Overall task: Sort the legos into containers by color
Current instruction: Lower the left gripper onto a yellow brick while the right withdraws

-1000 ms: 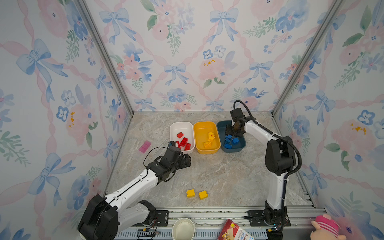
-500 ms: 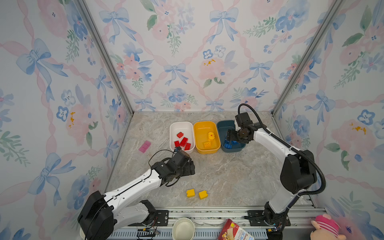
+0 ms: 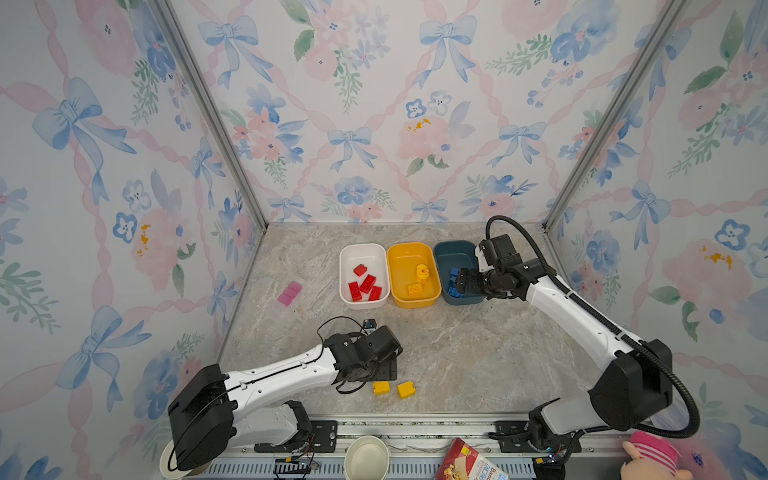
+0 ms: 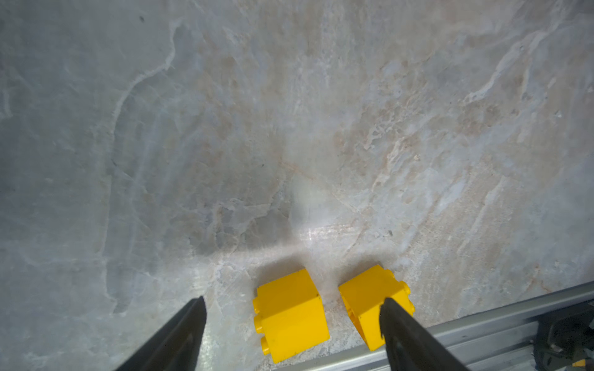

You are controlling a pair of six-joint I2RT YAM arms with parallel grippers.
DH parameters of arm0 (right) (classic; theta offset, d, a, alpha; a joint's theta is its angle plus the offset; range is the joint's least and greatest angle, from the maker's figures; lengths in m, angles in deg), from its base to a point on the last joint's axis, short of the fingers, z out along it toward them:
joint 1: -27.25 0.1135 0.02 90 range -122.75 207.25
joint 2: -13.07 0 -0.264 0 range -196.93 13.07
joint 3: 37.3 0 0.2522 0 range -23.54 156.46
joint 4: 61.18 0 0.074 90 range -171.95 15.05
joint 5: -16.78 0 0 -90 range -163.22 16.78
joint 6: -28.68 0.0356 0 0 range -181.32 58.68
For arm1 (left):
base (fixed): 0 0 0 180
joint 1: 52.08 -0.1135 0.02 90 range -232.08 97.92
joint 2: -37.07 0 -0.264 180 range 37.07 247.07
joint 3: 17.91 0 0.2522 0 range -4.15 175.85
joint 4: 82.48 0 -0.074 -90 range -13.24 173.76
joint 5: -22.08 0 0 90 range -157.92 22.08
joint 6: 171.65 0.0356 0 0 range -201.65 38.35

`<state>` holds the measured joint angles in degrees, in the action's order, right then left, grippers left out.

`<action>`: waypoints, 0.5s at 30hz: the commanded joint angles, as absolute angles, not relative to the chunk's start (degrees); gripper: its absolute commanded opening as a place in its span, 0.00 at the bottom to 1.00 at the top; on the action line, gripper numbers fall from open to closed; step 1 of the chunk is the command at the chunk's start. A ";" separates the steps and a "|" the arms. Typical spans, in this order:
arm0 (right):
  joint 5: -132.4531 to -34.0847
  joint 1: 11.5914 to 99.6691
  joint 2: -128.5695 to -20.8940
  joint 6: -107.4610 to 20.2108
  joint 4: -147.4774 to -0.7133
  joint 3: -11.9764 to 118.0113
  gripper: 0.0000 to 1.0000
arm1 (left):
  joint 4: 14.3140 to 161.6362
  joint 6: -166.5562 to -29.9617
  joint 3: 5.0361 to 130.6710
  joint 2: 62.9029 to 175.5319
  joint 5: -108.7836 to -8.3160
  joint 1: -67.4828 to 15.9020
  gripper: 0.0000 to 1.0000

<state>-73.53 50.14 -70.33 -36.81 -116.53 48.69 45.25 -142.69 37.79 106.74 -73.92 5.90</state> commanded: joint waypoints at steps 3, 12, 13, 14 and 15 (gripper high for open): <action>-73.22 50.54 -66.32 -35.66 -121.31 47.03 0.95 | 42.60 -145.79 39.44 109.36 -72.45 6.98 0.83; -73.51 50.58 -63.71 -35.65 -124.99 47.48 0.96 | 43.06 -148.83 39.19 113.22 -71.04 7.43 0.79; -73.55 50.62 -63.71 -35.66 -125.28 47.48 0.97 | 43.20 -149.10 39.23 113.63 -70.99 7.56 0.79; -73.61 50.60 -63.60 -35.66 -125.47 47.47 0.97 | 43.30 -149.31 39.28 114.05 -70.89 7.70 0.78; -73.68 50.54 -63.53 -35.56 -125.65 47.46 0.97 | 43.44 -149.49 39.44 114.52 -70.67 7.97 0.78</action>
<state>-73.49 50.19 -64.93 -36.05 -122.87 47.64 44.45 -147.80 38.73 113.37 -71.43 7.32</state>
